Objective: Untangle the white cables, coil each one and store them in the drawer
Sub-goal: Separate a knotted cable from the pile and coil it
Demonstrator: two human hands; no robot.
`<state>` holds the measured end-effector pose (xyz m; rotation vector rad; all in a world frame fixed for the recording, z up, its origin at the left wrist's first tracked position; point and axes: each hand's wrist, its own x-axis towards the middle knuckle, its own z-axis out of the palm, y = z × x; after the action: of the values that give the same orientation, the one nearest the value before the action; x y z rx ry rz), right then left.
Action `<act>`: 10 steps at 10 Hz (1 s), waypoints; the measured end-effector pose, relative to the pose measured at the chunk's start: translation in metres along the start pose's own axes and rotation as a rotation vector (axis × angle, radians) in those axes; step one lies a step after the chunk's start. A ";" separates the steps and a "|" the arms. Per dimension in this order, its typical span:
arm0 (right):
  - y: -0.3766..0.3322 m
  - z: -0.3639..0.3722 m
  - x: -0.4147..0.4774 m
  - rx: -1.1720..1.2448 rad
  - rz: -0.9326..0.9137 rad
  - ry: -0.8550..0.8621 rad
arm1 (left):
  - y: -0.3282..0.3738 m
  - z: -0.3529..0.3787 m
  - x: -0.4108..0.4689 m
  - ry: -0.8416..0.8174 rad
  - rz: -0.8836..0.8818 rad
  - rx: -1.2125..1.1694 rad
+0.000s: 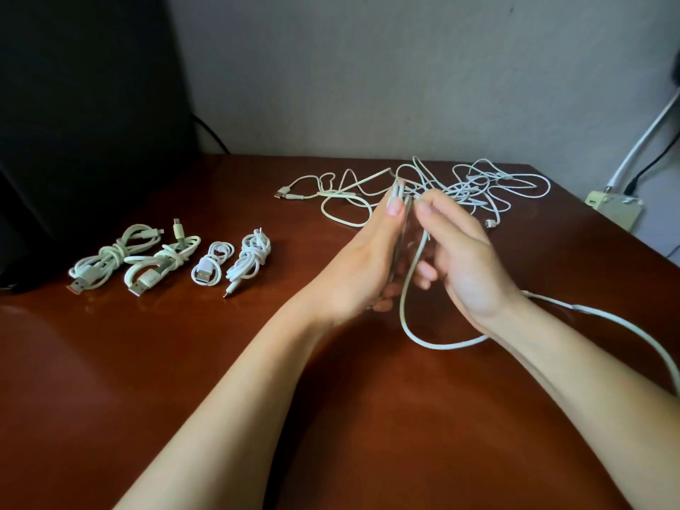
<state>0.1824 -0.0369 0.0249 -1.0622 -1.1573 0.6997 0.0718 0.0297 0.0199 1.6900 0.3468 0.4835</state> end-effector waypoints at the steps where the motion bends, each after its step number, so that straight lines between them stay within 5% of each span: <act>1: 0.001 -0.001 0.000 -0.041 0.004 -0.012 | -0.003 -0.002 0.000 0.018 -0.015 0.014; 5: -0.020 -0.006 0.001 -0.063 0.168 0.036 | 0.010 -0.001 -0.011 -0.115 -0.012 0.035; 8: -0.014 -0.002 0.001 -0.320 0.044 0.073 | 0.004 0.001 0.001 0.036 -0.085 -0.007; 10: -0.007 -0.006 -0.003 -0.744 -0.064 -0.001 | 0.000 -0.010 0.004 0.226 -0.080 -0.150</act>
<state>0.1864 -0.0444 0.0303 -1.6261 -1.4901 0.2017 0.0700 0.0402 0.0217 1.4733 0.5272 0.6280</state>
